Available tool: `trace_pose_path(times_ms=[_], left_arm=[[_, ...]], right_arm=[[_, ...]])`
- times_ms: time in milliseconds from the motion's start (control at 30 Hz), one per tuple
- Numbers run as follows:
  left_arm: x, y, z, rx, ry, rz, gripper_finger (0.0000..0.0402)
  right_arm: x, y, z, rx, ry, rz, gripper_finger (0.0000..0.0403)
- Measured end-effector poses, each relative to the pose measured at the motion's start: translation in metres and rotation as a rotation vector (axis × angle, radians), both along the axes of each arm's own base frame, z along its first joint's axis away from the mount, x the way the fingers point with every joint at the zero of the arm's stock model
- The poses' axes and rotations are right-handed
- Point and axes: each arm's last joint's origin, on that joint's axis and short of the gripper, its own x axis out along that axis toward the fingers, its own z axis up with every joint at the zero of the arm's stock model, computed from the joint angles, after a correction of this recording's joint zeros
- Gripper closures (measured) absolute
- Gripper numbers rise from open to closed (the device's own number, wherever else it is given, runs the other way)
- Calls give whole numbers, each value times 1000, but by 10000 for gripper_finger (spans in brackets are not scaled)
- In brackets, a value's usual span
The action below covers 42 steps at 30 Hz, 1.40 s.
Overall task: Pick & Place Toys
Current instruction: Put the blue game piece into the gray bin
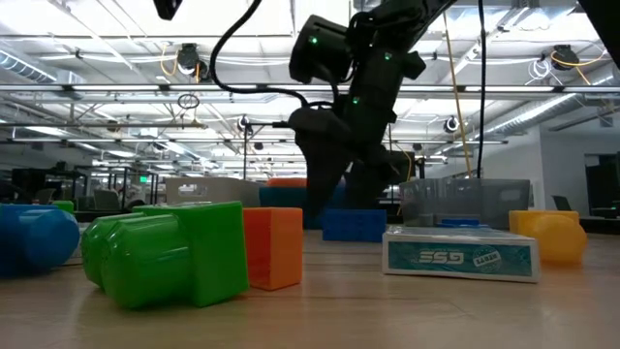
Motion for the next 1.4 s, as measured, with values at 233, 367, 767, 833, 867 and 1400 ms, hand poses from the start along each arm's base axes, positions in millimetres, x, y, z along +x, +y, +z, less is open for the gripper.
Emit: trace_pose_path(times_ms=[233,367,767,833,867,1400], left_arm=[[0,5,-1,-6,8,-2,160],[0,8,-1,-6,8,14,160],[-1,19,-1,-7,8,83,160],[-1,22,-1,-7,8,98,160],[-2,23,-1,-10,7,105,160],[-1,41,2,-34,-29,202,160]], right_arm=[[3,7,4,9,-53,105,78],[0,11,7,-18,-43,166,78],[-16,4,-9,-35,96,222,125],[-18,3,-12,-37,101,223,155],[-19,2,-13,-40,102,226,171],[-27,-59,101,-13,-495,119,317]])
